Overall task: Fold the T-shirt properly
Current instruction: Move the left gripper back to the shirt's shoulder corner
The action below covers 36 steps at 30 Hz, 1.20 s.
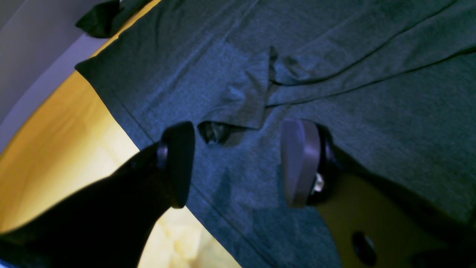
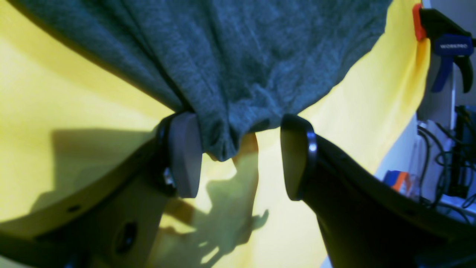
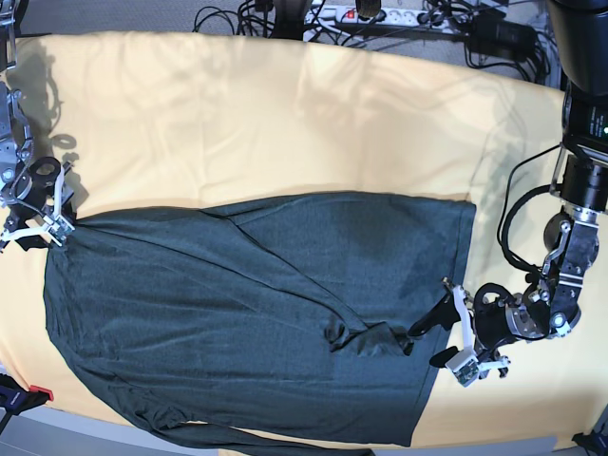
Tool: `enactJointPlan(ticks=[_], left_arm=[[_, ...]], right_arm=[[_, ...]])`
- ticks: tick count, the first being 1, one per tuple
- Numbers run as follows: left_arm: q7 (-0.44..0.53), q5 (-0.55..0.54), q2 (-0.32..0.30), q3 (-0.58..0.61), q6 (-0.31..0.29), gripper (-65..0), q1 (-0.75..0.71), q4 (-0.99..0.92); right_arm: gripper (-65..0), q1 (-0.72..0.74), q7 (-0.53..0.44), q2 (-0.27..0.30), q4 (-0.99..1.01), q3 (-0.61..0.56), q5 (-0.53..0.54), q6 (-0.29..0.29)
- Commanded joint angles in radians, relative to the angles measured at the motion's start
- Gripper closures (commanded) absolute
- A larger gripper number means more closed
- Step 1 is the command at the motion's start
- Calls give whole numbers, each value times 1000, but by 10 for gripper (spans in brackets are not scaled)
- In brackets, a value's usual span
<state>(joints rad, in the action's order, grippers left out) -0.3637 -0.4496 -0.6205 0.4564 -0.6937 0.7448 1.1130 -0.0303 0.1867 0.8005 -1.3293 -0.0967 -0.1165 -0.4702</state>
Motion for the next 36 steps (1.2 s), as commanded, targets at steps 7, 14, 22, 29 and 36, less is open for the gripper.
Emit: enactJointPlan(ticks=[7, 14, 22, 29, 36], left_arm=[[30, -35, -11, -12, -3, -359, 37, 15], [29, -40, -11, -12, -4, -359, 37, 15], [24, -65, -12, -12, -4, -359, 37, 43], [-49, -152, -12, -12, -4, -359, 37, 103], [-426, -447, -49, -11, -4, -359, 36, 245]], right_arm=[[-312, 14, -43, 25, -5, 10, -11, 7], [-312, 13, -115, 8, -5, 4, -16, -131], [-147, 54, -116, -8, 70, 3, 18, -156], [0, 106, -113, -21, 117, 4, 38, -111], [0, 130, -89, -4, 116, 4, 120, -127]])
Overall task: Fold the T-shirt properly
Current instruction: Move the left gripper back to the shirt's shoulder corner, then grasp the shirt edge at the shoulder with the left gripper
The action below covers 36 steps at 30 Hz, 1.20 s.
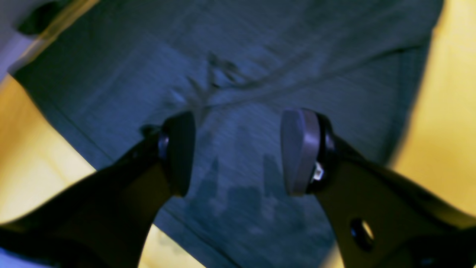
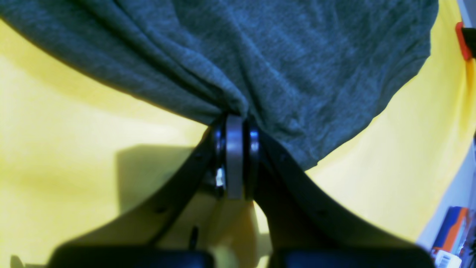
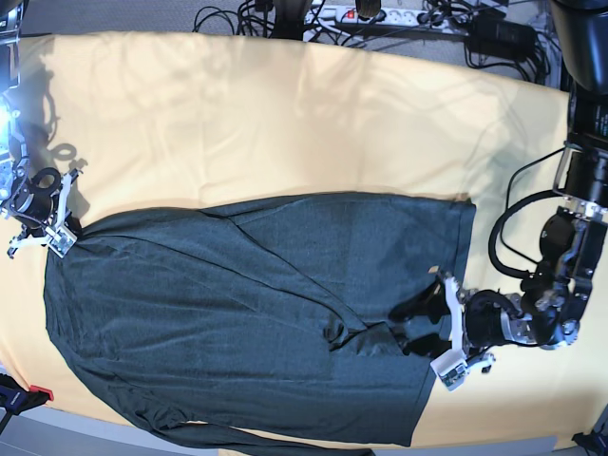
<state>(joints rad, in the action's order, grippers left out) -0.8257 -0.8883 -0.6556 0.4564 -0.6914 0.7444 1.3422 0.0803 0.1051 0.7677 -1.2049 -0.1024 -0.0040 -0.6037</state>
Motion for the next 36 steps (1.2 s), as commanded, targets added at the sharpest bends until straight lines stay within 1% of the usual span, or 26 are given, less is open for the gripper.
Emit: enactJointPlan(ticks=[1, 4, 6, 7, 10, 12, 14, 16, 17, 19, 22, 24, 25, 27, 29, 32, 34, 36], left_arm=[[-39, -79, -26, -11, -7, -359, 37, 50], [-264, -290, -67, -11, -7, -359, 37, 176], [-397, -349, -88, -11, -7, -359, 33, 263], [-422, -362, -107, -11, -7, -359, 25, 301], [-427, -359, -183, -11, -7, -359, -32, 397], [-432, -315, -231, -11, -7, -359, -84, 461], [-423, -255, -272, -11, -7, -359, -141, 513], [-377, -158, -303, -11, -7, -359, -203, 546], [-334, -82, -317, -11, -7, -359, -232, 555], [-207, 111, -331, -11, -7, -359, -289, 558], [19, 429, -334, -4, -7, -359, -365, 557], [149, 600, -333, 14, -7, -359, -396, 553], [196, 671, -333, 30, -7, -359, -404, 549], [268, 785, -334, 72, -7, -359, -403, 537], [320, 875, -334, 120, -7, -359, -400, 517], [395, 994, -333, 202, -7, -355, -381, 458], [442, 1070, -333, 254, -7, -355, -361, 410], [471, 1120, -333, 301, -4, -355, -333, 367]], right_arm=[[0, 19, 5, 29, -9, 10, 8, 7], [0, 19, 23, 28, -9, 10, 8, 9], [0, 19, 23, 31, -9, 10, 8, 8], [0, 19, 23, 31, -9, 10, 8, 9], [0, 17, 39, 31, -9, 10, 8, 10], [0, 17, 58, 31, -9, 10, 8, 11], [0, 17, 69, 31, -9, 10, 8, 26], [0, 18, 68, 31, -9, 10, 8, 41], [0, 19, 68, 31, -9, 10, 8, 45], [0, 19, 76, 31, -9, 10, 8, 47], [0, 16, 109, 31, -9, 10, 8, 47], [0, 17, 130, 31, -9, 10, 8, 47], [0, 17, 131, 32, -9, 10, 8, 47], [0, 17, 124, 34, -9, 10, 8, 47], [0, 17, 125, 34, -9, 10, 8, 47], [0, 17, 125, 34, -9, 10, 8, 50], [0, 17, 124, 34, -9, 10, 8, 69], [0, 17, 125, 34, -9, 10, 8, 82]])
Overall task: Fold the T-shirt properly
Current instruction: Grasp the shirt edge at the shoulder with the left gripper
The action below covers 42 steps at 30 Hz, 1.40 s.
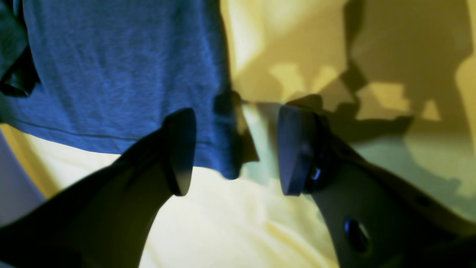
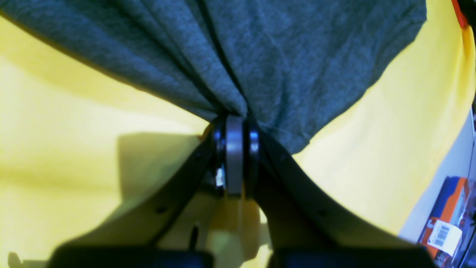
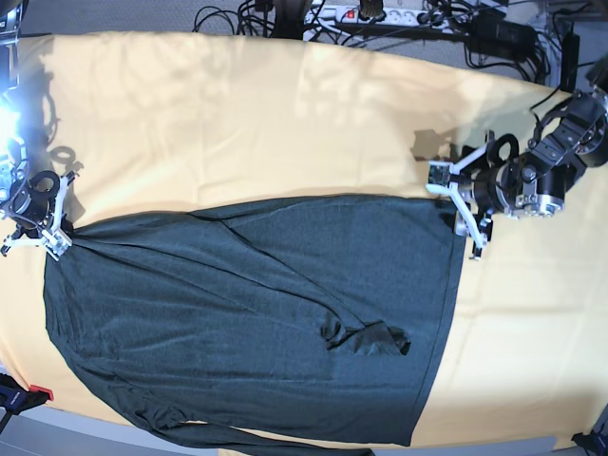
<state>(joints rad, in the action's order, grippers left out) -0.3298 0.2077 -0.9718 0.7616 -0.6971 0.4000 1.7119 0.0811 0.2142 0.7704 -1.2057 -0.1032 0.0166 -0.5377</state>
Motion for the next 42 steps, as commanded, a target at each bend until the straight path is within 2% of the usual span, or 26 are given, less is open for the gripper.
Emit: enactJointPlan(ticks=[1, 11, 18, 24, 31, 34, 36, 37, 40, 41, 42], left_arm=[[-18, 33, -14, 14, 10, -355, 25, -19], [-6, 33, 5, 43, 32, -355, 117, -71], [-6, -34, 5, 43, 35, -355, 143, -75], [89, -32, 13, 43, 36, -355, 143, -145], [98, -33, 70, 43, 51, -353, 144, -190], [98, -33, 92, 43, 105, -289, 148, -190], [98, -33, 97, 43, 118, -248, 155, -188], [97, -34, 98, 43, 117, -214, 162, -188], [89, -34, 99, 43, 117, -37, 183, -189], [86, -34, 99, 43, 117, 0, 192, -189], [83, -34, 99, 43, 118, 0, 199, -189]], right_arm=[[0, 16, 16, 31, -8, 10, -13, 18], [0, 16, 15, 31, -8, 10, -13, 18], [0, 16, 15, 31, -8, 10, -13, 18], [0, 16, 15, 31, -8, 10, -12, 18], [0, 16, 15, 31, -8, 10, -12, 18], [0, 16, 15, 31, -8, 10, -13, 18], [0, 16, 15, 31, -8, 10, -13, 17], [0, 16, 15, 31, -8, 10, -12, 18], [0, 16, 15, 31, -8, 10, -13, 18], [0, 16, 14, 31, -8, 10, -12, 18], [0, 16, 14, 31, -8, 10, -12, 18]])
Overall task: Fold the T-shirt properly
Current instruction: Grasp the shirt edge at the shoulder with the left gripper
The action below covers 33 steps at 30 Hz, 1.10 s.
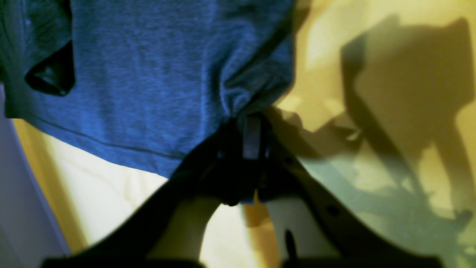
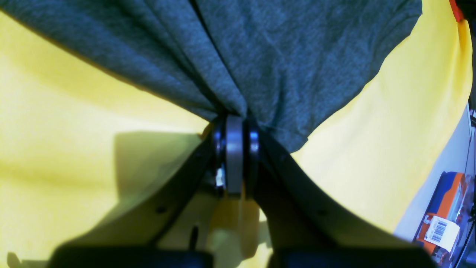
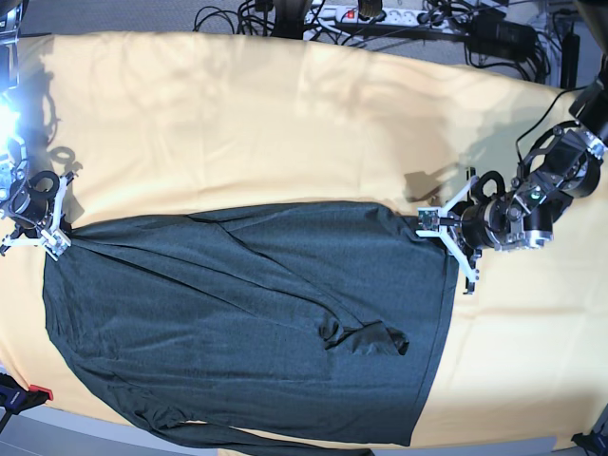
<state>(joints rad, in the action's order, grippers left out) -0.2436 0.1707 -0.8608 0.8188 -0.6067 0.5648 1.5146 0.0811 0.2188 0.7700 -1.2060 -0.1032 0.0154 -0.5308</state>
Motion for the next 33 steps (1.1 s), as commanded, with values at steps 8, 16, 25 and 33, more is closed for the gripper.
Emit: enactJointPlan(ticks=[8, 16, 25, 33], left_arm=[[-23, -87, -12, -14, 27, 0, 126, 11], [-26, -237, -12, -14, 3, 0, 198, 11], [-53, -240, -9, -14, -33, 0, 180, 10], [-49, -315, -21, -14, -91, 0, 178, 14]], right_arm=[[0, 16, 10, 43, -11, 10, -11, -14], [0, 18, 10, 67, -12, 10, -11, -34], [0, 19, 6, 68, -12, 10, 14, -56], [0, 8, 12, 126, -89, 10, 16, -145]])
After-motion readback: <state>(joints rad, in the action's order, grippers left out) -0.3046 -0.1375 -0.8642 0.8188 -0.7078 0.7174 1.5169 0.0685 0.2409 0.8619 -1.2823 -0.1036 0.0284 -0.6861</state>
